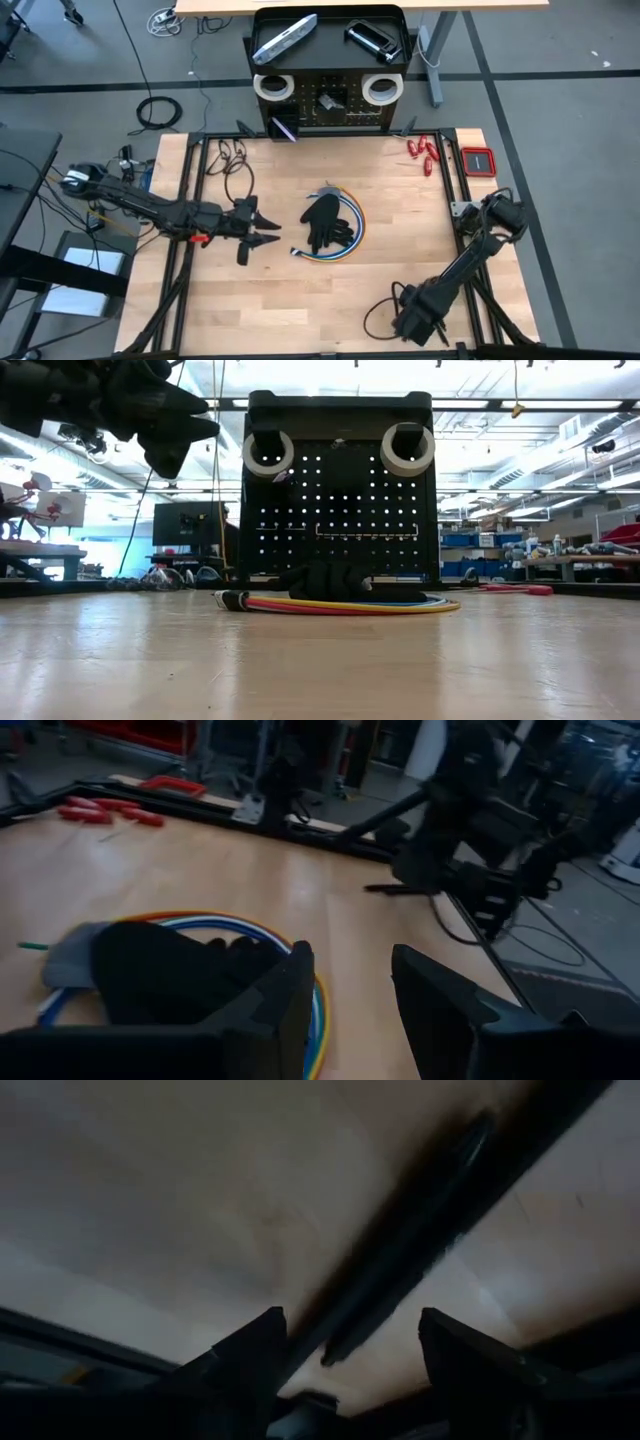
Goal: Hang tools onto peg board
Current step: Put the black pen into the black bin on the peg board
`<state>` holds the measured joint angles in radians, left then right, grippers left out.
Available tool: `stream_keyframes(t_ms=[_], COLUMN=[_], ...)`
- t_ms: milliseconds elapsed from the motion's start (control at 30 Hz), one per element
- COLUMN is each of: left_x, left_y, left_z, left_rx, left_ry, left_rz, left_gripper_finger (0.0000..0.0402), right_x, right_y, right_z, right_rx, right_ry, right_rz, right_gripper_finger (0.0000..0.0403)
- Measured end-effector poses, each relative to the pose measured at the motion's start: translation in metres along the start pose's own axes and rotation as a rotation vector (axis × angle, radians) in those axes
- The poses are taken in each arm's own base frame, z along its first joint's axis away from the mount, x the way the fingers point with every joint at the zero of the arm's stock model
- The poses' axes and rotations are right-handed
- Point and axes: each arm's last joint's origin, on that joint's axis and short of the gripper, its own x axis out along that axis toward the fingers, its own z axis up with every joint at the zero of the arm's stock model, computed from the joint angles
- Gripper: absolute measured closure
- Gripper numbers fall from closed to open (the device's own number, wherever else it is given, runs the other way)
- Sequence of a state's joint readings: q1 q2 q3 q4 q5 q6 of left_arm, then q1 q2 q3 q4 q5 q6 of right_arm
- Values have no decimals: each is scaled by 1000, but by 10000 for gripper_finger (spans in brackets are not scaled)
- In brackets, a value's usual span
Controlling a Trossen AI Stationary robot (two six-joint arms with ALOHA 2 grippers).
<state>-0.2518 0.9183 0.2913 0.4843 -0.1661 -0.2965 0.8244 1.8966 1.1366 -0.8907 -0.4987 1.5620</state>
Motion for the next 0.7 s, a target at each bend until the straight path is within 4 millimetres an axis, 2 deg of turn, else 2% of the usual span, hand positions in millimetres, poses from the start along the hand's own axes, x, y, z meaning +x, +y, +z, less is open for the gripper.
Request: stream_keyframes(t_ms=[100, 233, 467, 533, 600, 700], left_x=[1, 2, 2, 2, 2, 0], left_y=[-2, -2, -2, -2, -1, 0], left_z=[-3, -4, -5, -5, -6, -6], left_rx=[2, 3, 9, 13, 16, 32], left_ry=[16, 19, 24, 25, 32, 44], left_rz=[-2, 13, 24, 25, 35, 55], left_gripper_finger=[257, 257, 257, 257, 257, 257], right_x=[3, -3, -27, -39, -50, -73], right_y=[-12, -23, -32, -29, -27, -24], right_z=[11, 31, 69, 80, 88, 101], right_rx=[7, 8, -27, -47, -70, -100], right_ry=[-1, -48, -148, -252, -336, -464], right_rz=[60, 115, 155, 176, 166, 139], right_gripper_finger=[178, 217, 335, 382, 396, 391])
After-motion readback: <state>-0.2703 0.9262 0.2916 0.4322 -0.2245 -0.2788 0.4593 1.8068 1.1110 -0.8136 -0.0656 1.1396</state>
